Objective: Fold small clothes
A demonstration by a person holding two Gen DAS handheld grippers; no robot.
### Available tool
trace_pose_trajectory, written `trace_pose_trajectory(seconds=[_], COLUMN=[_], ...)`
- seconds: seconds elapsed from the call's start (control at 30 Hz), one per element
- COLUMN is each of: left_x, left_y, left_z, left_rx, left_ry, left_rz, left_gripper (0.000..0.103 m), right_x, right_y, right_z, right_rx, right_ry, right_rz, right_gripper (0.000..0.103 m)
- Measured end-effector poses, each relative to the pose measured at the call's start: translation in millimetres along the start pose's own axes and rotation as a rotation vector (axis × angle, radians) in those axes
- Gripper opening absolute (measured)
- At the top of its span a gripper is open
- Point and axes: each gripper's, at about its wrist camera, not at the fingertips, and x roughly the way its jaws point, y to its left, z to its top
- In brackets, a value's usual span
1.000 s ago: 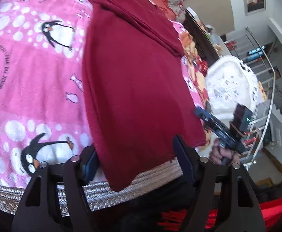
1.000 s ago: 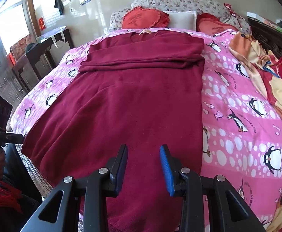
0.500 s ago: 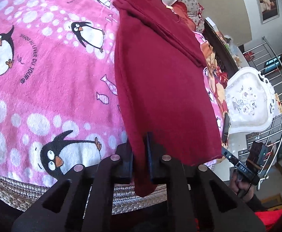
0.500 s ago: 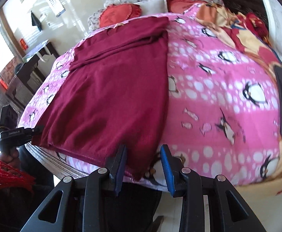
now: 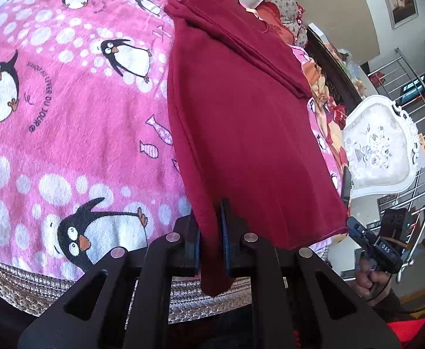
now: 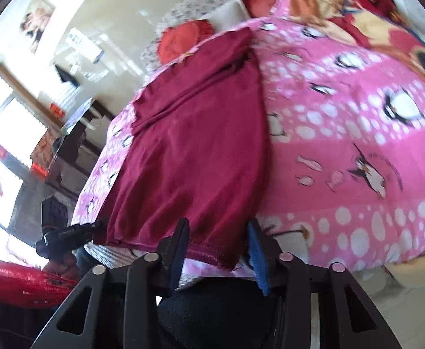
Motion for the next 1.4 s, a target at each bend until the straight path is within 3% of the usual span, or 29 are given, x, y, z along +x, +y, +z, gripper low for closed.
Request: trace_pose_trajectory(seconds=[0.13,0.27,0.33,0.43,0.53,0.57,0.7,0.77,0.8,0.87,0.97,1.1,1.27,1.3,1.33,1.4], left_x=[2,2,1,2,2,2,3,3,3,3,3,3,1,-1,-1,-4], left_y=[-1,-2,-2,-2,-2,-2,-2,-2,-2,0,0,0,-9,-11,-11,-10], left_z=[0,0,0,0,0,-1,-1,-1,-1,-1,0,0,-1,-1,-1,0], left_rx=[-0.001,0.004,0.004,0.000,-0.001,-0.001,-0.003,-0.002,-0.001,-0.003,-0.002,0.006,0.046,0.057,0.061,0.064], left_ry=[-0.004,-0.007,-0.006,-0.007,-0.007,-0.006,-0.005,-0.005,-0.005,-0.006,-0.006,-0.010,-0.028,-0.035,-0.039,-0.054], left_rz=[-0.001,0.006,0.005,0.002,0.002,0.001,-0.001,0.000,0.001,0.000,0.002,0.008,0.032,0.039,0.041,0.056], left_gripper=[0.010,0.010,0.010,0.010,0.010,0.010,0.010,0.010,0.010,0.010,0.010,0.010,0.010,0.010,0.009,0.006], right_x=[11,6,8,11,9,8,2,5,6,6,3,7,14,14,13,10], right_y=[-4,1,1,-16,-27,-25,-36,-38,-31,-19,-25,-18,-14,-15,-14,-12], right_z=[-2,-1,-1,-4,-7,-7,-5,-5,-4,-1,4,6,4,3,5,10], right_rx=[-0.006,-0.010,-0.040,0.050,0.185,0.179,0.205,0.237,0.197,0.107,0.131,0.082,0.033,0.029,0.015,-0.002], right_ry=[0.047,0.017,0.039,0.047,0.045,0.045,0.004,0.031,0.046,0.045,-0.005,0.020,0.046,0.040,0.029,0.008], right_rz=[-0.068,-0.011,-0.052,-0.103,0.071,0.093,0.027,0.127,0.139,0.073,0.016,0.003,0.008,-0.001,-0.011,-0.020], right_gripper=[0.033,0.033,0.033,0.033,0.034,0.034,0.034,0.034,0.034,0.034,0.033,0.024,0.024,0.020,0.010,0.007])
